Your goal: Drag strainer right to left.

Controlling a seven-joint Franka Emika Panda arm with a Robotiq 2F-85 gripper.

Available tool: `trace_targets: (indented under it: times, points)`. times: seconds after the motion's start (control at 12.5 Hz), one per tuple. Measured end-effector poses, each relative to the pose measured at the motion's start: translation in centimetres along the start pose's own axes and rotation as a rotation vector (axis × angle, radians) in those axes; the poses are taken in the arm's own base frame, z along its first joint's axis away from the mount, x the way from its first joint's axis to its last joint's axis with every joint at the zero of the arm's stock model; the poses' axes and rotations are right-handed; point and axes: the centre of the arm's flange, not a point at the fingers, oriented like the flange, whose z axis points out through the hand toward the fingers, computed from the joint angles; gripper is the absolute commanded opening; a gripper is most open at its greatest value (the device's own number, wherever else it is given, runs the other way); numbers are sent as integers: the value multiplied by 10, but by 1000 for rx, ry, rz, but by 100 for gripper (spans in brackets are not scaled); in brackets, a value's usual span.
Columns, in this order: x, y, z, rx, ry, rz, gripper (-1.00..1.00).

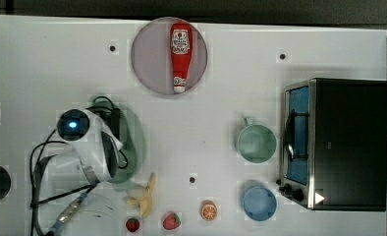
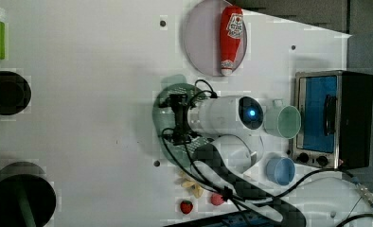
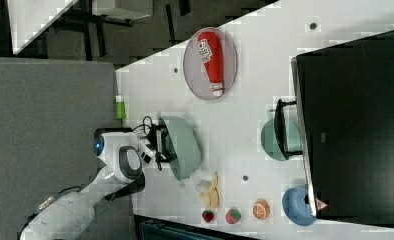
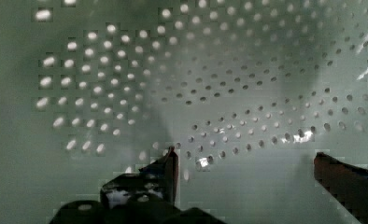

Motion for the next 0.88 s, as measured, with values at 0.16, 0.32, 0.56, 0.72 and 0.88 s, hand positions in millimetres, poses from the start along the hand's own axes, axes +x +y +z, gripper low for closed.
trace_targets:
  times: [0.16,0.32,0.56,0.72,0.88]
  points:
    - [-20,3,1,2,-19,28,100]
    - [-31,8,8,-14,-26,33,100]
    - [-55,10,15,-22,-48,30,100]
    - [-78,9,13,-32,-58,37,100]
    - [-94,7,6,-24,-70,56,100]
